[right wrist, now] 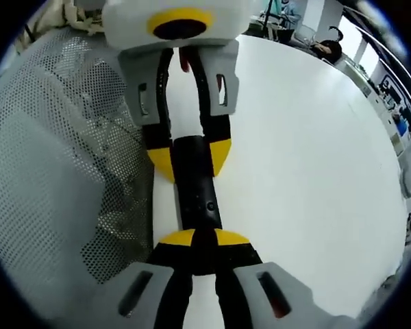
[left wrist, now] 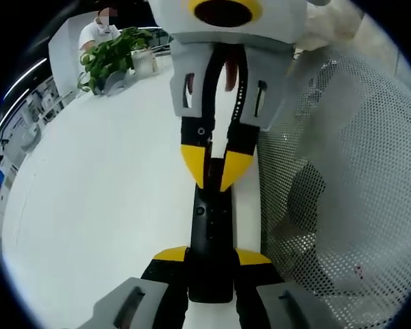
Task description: Press the specified remote control buttons in sequence, fully releasing each button before pressing the next.
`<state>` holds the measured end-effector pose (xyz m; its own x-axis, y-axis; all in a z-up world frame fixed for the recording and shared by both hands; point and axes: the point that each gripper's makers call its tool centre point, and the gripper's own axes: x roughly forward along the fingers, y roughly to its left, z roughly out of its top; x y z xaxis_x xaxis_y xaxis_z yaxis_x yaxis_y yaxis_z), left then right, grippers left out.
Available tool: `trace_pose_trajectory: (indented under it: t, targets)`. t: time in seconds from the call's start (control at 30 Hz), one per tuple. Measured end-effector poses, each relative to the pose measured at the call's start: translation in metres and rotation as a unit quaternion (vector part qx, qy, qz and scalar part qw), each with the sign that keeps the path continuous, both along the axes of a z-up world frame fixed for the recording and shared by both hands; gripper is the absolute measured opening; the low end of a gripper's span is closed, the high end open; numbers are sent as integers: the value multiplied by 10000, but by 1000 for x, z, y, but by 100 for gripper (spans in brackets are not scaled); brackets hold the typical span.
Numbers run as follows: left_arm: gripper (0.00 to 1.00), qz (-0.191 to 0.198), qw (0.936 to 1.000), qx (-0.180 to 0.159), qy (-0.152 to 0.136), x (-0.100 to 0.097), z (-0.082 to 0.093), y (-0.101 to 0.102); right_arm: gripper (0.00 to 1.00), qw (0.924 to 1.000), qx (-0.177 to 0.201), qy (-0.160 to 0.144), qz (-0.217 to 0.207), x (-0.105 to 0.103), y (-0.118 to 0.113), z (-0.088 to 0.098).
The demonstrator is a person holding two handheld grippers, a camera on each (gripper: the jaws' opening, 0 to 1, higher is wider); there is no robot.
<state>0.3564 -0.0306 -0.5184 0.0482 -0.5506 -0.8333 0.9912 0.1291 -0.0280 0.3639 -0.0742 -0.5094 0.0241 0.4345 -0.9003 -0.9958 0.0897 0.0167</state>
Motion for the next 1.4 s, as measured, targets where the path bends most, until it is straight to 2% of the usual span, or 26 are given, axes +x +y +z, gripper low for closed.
trace_pose_trajectory:
  t: [0.13, 0.27, 0.67, 0.83, 0.87, 0.9, 0.93, 1.1, 1.23, 1.33, 1.4]
  targets:
    - [25, 1, 10000, 3, -6, 0, 0, 0, 7, 10000, 28, 27, 3, -1, 0, 0]
    - [25, -4, 10000, 7, -8, 0, 0, 0, 7, 9993, -98, -122, 333, -1, 2, 0]
    - [25, -29, 10000, 12, -9, 0, 0, 0, 6, 9980, -239, -166, 554, -2, 5, -1]
    - [25, -36, 10000, 13, 6, -1, 0, 0, 6, 9943, -174, -314, 1007, -3, 5, -1]
    - [25, -35, 10000, 10, 11, 0, 0, 0, 6, 9951, -173, -249, 943, -2, 5, -1]
    - [25, -29, 10000, 4, 20, 0, 0, 0, 6, 9972, -176, -4, 720, -3, 5, -2]
    - [25, -22, 10000, 1, 26, 0, 0, 0, 6, 9979, -205, 107, 598, -2, 5, -2]
    - [24, -7, 10000, -13, 40, 0, 0, 0, 6, 9973, -248, 58, 690, -2, 5, -2]
    - [24, -6, 10000, -10, 40, 1, -1, -1, 6, 9992, -117, 72, 363, 0, 5, -2]
    - [24, -2, 10000, -10, 38, 1, 0, -1, 5, 9995, -20, 60, 312, -1, 4, -1]
    - [25, 4, 10000, -10, 37, 1, 0, -1, 6, 9987, 1, -88, 504, -2, 5, 0]
